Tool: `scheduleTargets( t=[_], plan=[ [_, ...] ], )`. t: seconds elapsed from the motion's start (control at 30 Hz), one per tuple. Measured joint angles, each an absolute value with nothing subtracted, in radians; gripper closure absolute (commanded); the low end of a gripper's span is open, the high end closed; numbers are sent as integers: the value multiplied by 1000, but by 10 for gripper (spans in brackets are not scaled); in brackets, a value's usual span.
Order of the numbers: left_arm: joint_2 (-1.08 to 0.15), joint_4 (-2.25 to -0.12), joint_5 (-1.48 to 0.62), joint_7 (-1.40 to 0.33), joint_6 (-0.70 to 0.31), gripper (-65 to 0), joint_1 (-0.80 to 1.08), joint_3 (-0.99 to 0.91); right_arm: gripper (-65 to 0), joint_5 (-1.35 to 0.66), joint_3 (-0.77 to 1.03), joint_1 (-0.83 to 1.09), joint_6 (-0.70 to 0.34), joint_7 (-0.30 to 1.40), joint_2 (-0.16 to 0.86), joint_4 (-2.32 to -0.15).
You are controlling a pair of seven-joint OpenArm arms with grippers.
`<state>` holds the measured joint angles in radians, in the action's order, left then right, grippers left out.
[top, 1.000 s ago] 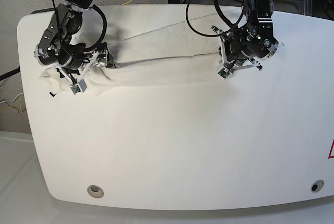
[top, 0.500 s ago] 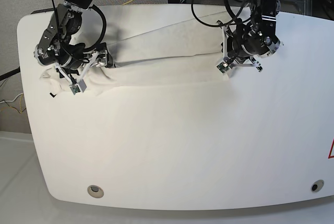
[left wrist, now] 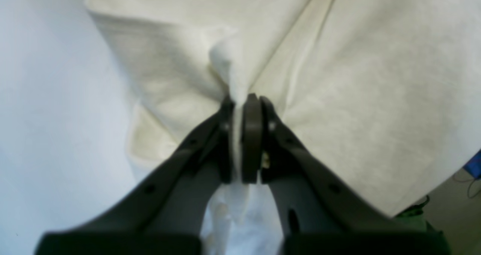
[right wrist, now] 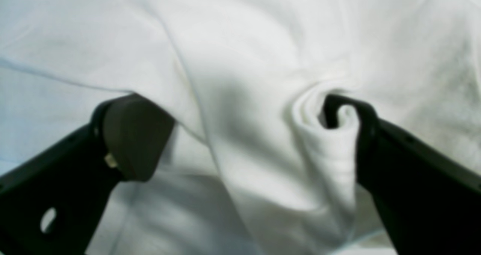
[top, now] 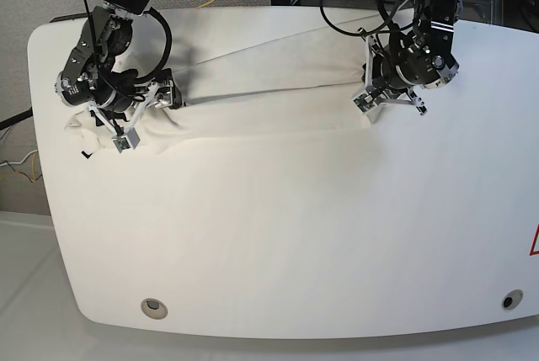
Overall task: Fold the T-shirt properly
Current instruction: 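Lift the held edge with the left gripper and fold it over the strip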
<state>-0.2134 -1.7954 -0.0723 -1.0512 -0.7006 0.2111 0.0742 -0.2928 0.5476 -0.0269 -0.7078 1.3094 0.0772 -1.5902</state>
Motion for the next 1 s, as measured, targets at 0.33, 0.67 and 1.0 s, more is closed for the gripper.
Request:
scheduleTargets(
  t=[0.33,0.67,1.0],
  plan=[
    [-261,-1795,-80,-1040,-701,-31,211,90,-644,-292,548,-27,-708,1309,77,-1590],
    [-249,-1818,-54,-1046,-700,-35,225,90,-644,-292,548,-24,-708,1308,77,-1590],
    [-233,-1836,-40,-1057,-697,-253,240,88,-644,-292,548,-21,-708,1301,78,-1591]
  ],
)
